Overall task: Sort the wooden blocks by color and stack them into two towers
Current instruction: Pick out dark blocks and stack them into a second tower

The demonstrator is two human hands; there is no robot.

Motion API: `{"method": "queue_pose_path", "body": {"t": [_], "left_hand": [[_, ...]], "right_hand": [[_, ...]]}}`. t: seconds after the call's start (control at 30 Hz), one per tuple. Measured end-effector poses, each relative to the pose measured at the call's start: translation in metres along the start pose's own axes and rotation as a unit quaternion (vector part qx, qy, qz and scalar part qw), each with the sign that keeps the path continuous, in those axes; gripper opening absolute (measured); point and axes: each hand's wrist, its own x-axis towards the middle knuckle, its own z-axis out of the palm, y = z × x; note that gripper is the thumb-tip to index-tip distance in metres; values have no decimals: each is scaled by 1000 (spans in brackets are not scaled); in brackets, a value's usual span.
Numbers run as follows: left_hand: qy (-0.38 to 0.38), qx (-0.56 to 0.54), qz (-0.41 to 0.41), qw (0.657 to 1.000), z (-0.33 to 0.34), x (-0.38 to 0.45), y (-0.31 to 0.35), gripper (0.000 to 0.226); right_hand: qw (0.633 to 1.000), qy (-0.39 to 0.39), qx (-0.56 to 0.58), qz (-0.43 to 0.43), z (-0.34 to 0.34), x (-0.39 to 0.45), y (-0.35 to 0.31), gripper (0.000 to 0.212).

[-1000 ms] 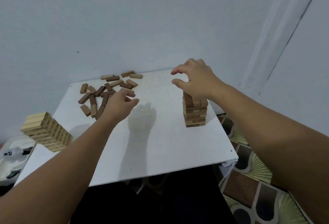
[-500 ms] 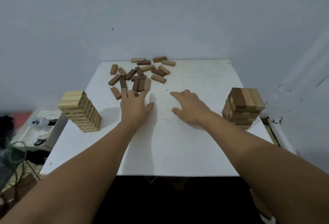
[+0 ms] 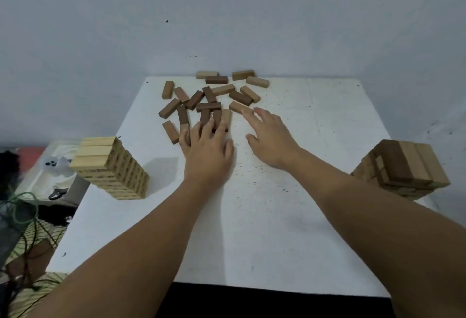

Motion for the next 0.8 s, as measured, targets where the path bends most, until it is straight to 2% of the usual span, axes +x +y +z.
{"method": "queue_pose_path", "body": {"t": [0.13,0.27,0.33,0.47,0.6,0.67,0.8], "left_hand": [[37,-37,27,998,0,2,-2,35],[63,-48,35,996,-2,1,-1,21],[69,-68,19,995,-3,1,0,18],[56,-66,14,996,0,1,-2,28],[72,-73,22,994,2,3,-6,28],[82,-72,22,994,4,4,-8,26],[87,-71,28,993,5,6,-10,22]], "right_hand": [[1000,3,-13,11,14,16,1,57],[993,111,36,9,26,7,-1,45],[990,139,33,0,30,3,-1,44],[990,138,38,-5,33,1,2,45],[984,162,64,-23,35,0,4,36],[987,146,59,-39,36,0,5,34],[989,131,72,-12,34,-4,3,36]]}}
